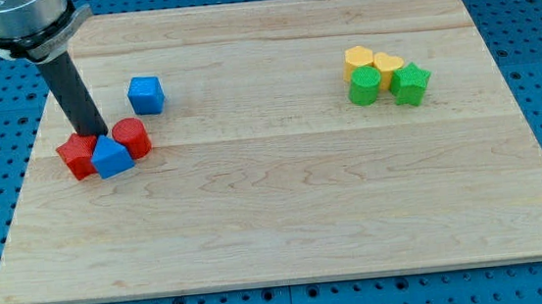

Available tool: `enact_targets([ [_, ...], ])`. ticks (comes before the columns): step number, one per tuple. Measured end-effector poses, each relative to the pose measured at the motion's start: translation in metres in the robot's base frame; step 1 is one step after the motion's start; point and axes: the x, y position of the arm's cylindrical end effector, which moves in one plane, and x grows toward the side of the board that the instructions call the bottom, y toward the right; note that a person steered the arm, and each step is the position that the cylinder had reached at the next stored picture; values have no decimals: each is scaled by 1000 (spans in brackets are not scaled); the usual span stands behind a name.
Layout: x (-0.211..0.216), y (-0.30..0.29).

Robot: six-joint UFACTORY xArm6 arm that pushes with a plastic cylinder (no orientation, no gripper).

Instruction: Move the blue triangle and the red star to the bottom center of the board

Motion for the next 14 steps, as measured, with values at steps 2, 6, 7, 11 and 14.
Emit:
enact_targets([
  [2, 1, -32],
  [6, 35, 41],
  [7, 51, 73],
  [11, 108, 208],
  [14, 46, 169],
])
